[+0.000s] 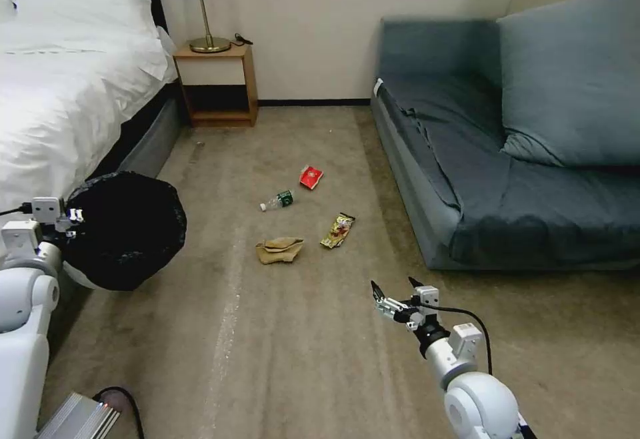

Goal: Pick up the trash bin, then pick up the garbage on the floor and place it into the trash bin.

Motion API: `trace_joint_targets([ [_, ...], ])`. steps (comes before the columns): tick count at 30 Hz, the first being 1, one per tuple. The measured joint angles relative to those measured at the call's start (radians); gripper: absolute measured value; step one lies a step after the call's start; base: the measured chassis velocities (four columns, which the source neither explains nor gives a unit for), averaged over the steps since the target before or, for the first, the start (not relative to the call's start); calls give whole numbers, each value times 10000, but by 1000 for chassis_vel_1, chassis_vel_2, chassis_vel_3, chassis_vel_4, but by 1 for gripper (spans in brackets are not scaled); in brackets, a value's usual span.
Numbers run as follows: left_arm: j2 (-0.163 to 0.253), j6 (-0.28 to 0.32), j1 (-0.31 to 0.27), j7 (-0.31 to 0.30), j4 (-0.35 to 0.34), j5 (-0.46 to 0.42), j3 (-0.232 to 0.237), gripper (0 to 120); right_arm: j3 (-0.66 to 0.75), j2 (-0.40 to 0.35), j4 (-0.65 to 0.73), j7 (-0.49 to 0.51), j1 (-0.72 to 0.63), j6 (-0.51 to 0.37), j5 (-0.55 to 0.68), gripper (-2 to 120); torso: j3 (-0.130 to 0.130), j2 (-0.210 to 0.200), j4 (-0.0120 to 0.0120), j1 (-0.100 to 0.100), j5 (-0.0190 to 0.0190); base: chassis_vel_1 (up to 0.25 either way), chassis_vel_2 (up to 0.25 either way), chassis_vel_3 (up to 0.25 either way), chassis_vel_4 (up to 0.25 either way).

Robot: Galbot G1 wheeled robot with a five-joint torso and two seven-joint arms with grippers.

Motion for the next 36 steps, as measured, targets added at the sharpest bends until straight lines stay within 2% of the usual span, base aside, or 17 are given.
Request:
trace_joint_targets([
  [18,45,-149,-26,4,181,-110,-55,5,-99,111,-181,-44,119,65,-12,100,0,0,-1,0,0,-37,37,37,-40],
  [26,258,-152,-227,-14,361,-197,-119,5,-104,121,-203,-33,203,47,-4,100,0,0,0,0,0,-46,45,60,-51],
  [36,335,-195,-314,-15,488,-200,31,5,-431,397,-326,-3,548,-80,-33,100,0,0,0,0,-1,-61,57,62,-63],
])
